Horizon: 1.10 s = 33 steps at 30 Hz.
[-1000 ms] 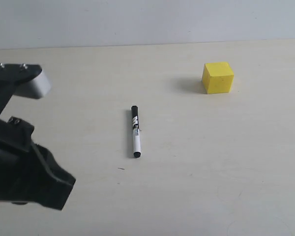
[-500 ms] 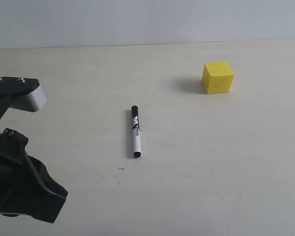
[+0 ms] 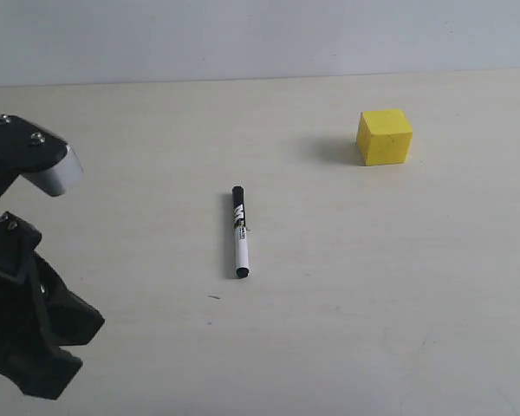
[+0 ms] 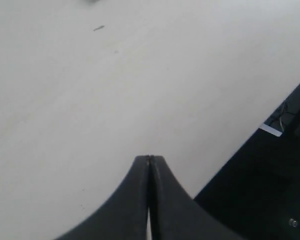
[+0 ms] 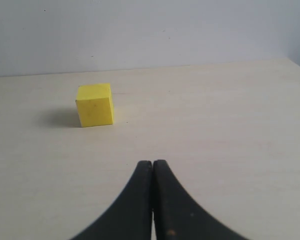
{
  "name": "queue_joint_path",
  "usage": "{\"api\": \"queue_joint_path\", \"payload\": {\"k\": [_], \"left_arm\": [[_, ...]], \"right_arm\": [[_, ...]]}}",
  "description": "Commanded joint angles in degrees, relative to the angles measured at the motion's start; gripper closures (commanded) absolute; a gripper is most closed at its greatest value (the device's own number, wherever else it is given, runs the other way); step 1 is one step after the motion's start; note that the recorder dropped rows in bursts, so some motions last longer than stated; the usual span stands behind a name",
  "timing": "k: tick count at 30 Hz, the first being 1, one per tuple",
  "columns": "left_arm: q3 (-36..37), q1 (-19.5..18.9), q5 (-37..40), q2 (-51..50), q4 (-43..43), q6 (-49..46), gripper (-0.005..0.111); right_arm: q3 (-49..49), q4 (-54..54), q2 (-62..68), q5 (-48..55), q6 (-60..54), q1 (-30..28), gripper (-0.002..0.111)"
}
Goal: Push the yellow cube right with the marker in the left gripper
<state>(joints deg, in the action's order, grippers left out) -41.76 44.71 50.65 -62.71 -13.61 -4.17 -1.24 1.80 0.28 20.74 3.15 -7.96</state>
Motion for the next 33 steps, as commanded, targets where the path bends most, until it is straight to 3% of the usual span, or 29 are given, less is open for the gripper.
{"api": "queue_joint_path", "payload": {"k": [1,9,13,21,25,28,33], "left_arm": [[0.2,-5.4,-3.2,0.3,0.7,-5.2,0.107],[0.2,-17.9,-23.6,3.5,-4.2,-6.3,0.107],[0.2,-25.3,-24.4,8.0,-5.6,-6.3,0.107],[0.2,-46.2,-23.4,20.6,-5.2,-6.2,0.107],[0.2,-53.9,-23.0,29.1,-5.0,-6.2,0.107],[0.2,-56.9,-22.9,35.0,-5.0,-6.2,0.107],[0.2,-57.5,-22.8,42.1,-5.2,-6.2,0.107]], "right_arm": [[0.2,0.1,-0.3,-0.2,-0.1,-0.4,0.108],[0.2,0.1,-0.3,-0.2,-0.1,-0.4,0.108],[0.2,0.1,-0.3,-0.2,-0.1,-0.4,0.108],[0.2,0.1,-0.3,-0.2,-0.1,-0.4,0.108],[0.2,0.1,-0.3,-0.2,-0.1,-0.4,0.108],[0.2,0.1,-0.3,-0.2,-0.1,-0.4,0.108],[0.2,0.1,-0.3,-0.2,-0.1,-0.4,0.108]]}}
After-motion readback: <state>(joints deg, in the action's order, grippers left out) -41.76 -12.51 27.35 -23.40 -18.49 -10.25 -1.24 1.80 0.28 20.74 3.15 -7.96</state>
